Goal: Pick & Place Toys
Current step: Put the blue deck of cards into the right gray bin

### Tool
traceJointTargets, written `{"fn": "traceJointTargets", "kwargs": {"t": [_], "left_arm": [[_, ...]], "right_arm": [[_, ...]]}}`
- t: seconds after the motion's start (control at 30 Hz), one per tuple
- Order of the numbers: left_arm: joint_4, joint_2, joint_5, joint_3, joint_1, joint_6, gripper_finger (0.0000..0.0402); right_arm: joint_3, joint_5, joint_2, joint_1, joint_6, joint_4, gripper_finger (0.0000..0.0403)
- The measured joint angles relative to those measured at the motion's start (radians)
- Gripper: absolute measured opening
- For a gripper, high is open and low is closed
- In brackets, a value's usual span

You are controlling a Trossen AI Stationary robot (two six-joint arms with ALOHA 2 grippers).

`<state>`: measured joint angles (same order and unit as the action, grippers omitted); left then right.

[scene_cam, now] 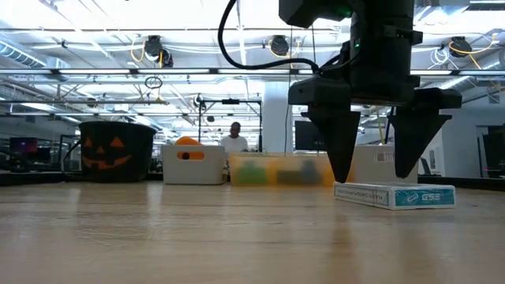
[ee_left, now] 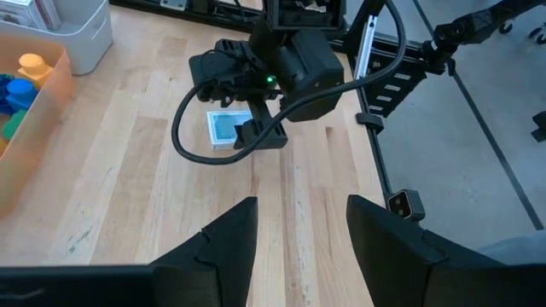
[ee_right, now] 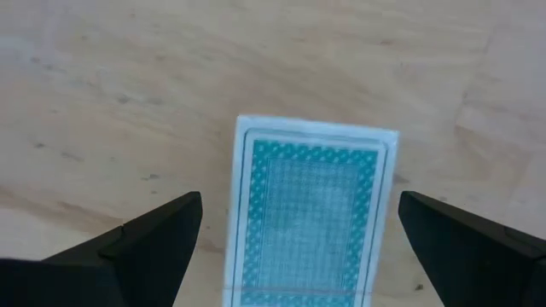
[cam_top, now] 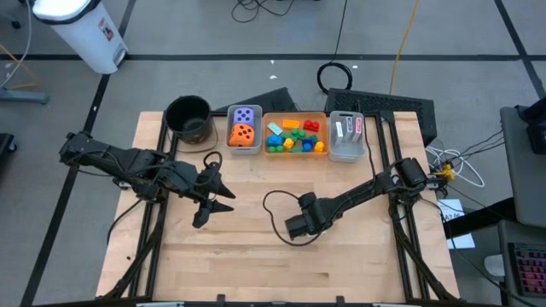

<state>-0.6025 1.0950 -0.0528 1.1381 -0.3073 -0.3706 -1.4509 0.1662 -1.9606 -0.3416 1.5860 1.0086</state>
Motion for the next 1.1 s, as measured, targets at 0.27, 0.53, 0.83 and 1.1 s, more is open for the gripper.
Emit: {"fn": "traceJointTargets", "kwargs": {"t": [0.27,0.53,0.83,1.1], "left_arm": [[0.0,0.0,0.0,0.0,0.0,0.001,0.0186],[0.0,0.0,0.0,0.0,0.0,0.0,0.0186],[0.0,0.0,0.0,0.0,0.0,-0.004,0.0186],[0.0,0.0,0.001,0.0,0.0,-0.004,0.0186]], "right_arm": [[0.0,0.019,-0.001,0.0,-0.005,0.027,0.0389],[0.062,0.013,-0.008,0.0,-0.008,-0.083,0.0389],[0.083,-0.01,-0.006,0.0,0.028,-0.089,0.0389],[0.084,-0.012,-0.006,0.001,0.026,-0.109,0.0389]]}}
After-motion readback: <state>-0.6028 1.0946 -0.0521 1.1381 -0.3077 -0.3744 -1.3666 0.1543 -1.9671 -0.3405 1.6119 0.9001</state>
